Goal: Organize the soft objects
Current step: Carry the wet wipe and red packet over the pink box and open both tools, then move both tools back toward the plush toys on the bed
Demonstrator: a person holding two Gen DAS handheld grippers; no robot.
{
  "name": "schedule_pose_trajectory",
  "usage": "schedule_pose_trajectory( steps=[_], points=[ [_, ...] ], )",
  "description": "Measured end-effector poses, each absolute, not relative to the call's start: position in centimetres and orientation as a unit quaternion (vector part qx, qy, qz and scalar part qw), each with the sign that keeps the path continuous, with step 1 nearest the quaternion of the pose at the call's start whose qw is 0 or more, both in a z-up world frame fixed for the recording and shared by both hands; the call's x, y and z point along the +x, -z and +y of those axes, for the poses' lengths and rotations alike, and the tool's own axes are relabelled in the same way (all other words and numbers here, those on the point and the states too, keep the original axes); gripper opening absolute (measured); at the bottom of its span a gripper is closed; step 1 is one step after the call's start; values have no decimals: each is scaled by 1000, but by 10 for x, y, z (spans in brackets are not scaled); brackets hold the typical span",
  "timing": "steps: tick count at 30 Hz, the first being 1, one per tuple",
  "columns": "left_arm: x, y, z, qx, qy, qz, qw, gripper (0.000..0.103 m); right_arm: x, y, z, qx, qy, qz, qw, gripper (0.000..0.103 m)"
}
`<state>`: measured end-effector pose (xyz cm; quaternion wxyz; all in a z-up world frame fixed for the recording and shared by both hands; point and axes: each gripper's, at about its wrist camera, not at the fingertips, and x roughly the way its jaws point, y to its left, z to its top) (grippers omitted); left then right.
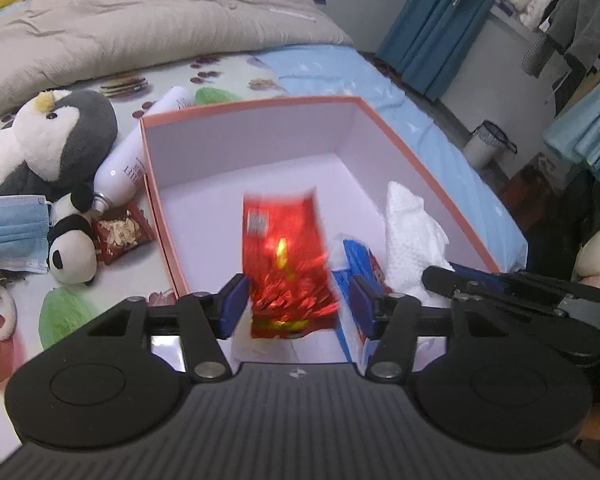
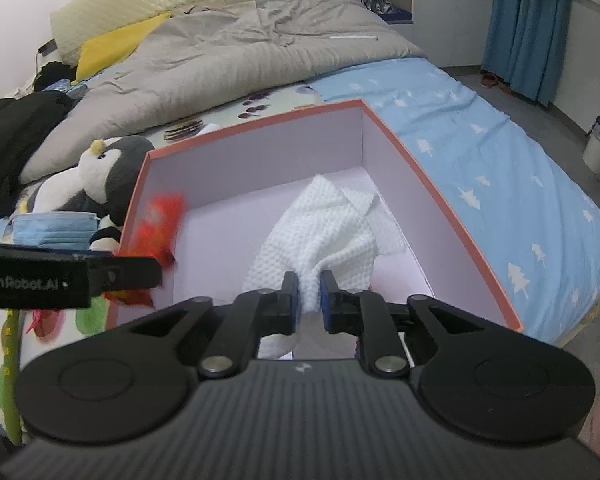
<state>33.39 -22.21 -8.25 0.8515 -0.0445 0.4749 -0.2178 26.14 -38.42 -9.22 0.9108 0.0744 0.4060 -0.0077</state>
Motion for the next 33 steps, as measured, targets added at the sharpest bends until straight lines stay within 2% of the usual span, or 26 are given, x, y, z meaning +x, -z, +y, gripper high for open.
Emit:
schedule_pose_trajectory(
  steps=[3,17,33],
  points=[
    [329,78,-222,-39,219,466,856,66,260,92,-385,77,0,407,910,40],
    [295,36,-195,-31,218,394,892,66,241,59,-370,84,-23,342,936,40],
    [248,19,-117,-46,177,350,919,66,214,30,-329,78,-68,280,954,40]
  ],
)
